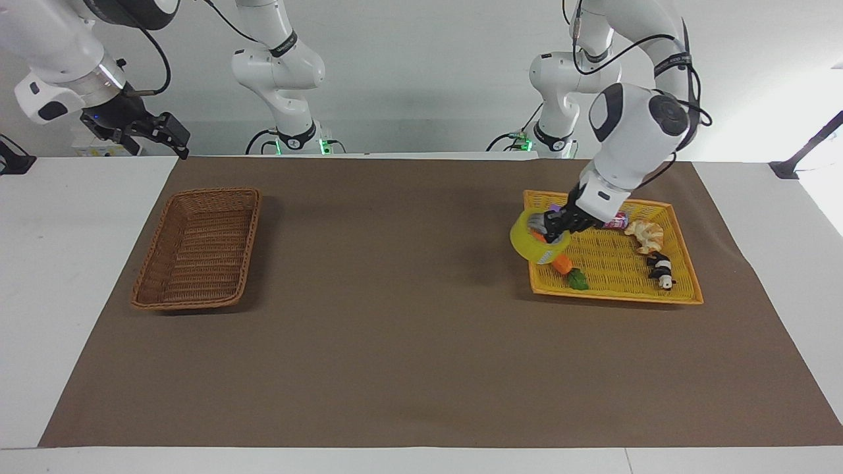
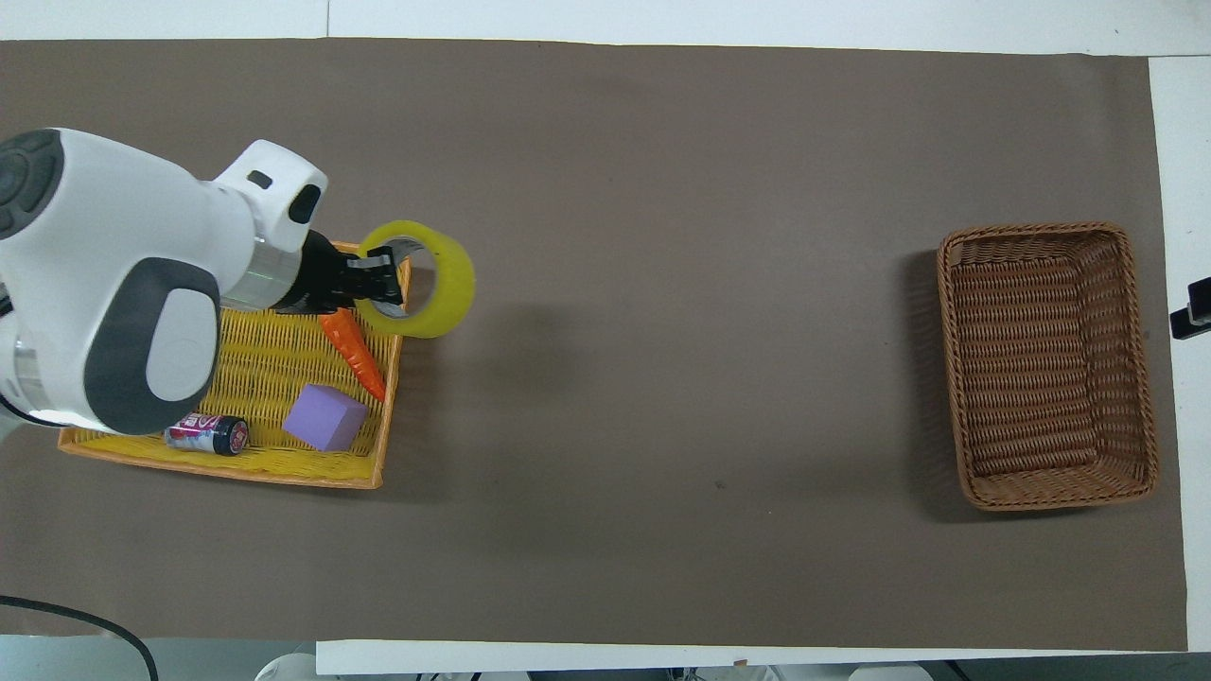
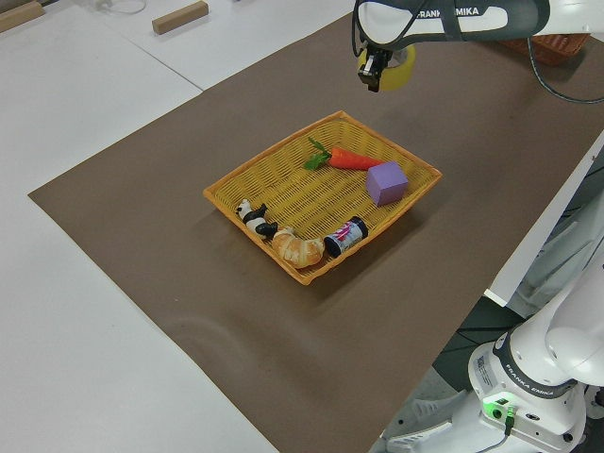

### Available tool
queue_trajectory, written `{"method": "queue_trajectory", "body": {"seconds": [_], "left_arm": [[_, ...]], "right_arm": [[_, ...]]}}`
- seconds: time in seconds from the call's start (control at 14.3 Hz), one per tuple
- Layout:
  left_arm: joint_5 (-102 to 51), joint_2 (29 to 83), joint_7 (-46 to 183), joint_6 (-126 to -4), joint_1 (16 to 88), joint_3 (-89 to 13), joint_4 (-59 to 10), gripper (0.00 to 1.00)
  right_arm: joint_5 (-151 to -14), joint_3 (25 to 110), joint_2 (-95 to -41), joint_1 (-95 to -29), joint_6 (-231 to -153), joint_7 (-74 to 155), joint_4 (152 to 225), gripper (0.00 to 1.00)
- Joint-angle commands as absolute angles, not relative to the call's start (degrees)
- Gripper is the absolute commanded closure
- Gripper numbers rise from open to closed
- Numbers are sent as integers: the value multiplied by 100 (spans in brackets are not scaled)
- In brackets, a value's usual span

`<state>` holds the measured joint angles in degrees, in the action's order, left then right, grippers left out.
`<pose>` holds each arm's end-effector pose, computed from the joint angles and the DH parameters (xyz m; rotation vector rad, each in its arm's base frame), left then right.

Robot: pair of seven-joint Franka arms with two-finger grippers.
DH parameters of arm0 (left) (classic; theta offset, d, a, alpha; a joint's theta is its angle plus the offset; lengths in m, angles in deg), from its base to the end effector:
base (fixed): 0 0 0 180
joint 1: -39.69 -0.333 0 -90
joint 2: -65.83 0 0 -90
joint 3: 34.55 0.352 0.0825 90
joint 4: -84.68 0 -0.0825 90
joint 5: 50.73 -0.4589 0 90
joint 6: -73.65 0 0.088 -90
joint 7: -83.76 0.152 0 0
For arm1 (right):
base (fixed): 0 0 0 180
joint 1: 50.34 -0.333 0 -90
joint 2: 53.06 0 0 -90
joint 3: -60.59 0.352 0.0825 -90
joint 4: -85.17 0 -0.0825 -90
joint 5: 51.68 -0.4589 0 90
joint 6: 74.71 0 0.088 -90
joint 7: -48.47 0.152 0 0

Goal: Move tape to another basket
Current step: 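Lift the tape with the left gripper while the right gripper reaches toward it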

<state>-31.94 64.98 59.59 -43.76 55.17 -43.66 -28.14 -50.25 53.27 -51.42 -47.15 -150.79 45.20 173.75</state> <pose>0.5702 -0.2941 0.4339 2.8355 0.1921 -0.0919 0.5733 -0.1117 0.6281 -3.1189 0.2025 0.2993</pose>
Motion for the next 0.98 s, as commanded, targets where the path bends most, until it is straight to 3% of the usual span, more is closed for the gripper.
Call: {"method": "queue_trajectory", "body": {"seconds": [0.0, 0.28, 0.49, 0.91], "left_arm": [[-2955, 6381, 5355, -4482, 6208, -4264, -2361, 100], [-2955, 6293, 5142, -4747, 6571, -4264, -2263, 100], [-2999, 6319, 5186, -4571, 6352, -4220, -2246, 99], [-3008, 6398, 5168, -4562, 6324, -4220, -2255, 100]], "right_arm": [[-5655, 5286, -5024, -4604, -15152, 4129, 17508, 0], [-7291, 5268, -4823, -4313, -15345, 3714, 18060, 0], [-8794, 5294, -4235, -4331, -16327, 3722, 19395, 0], [-10701, 5330, -4268, -5357, -17497, 3547, 20302, 0]]}}
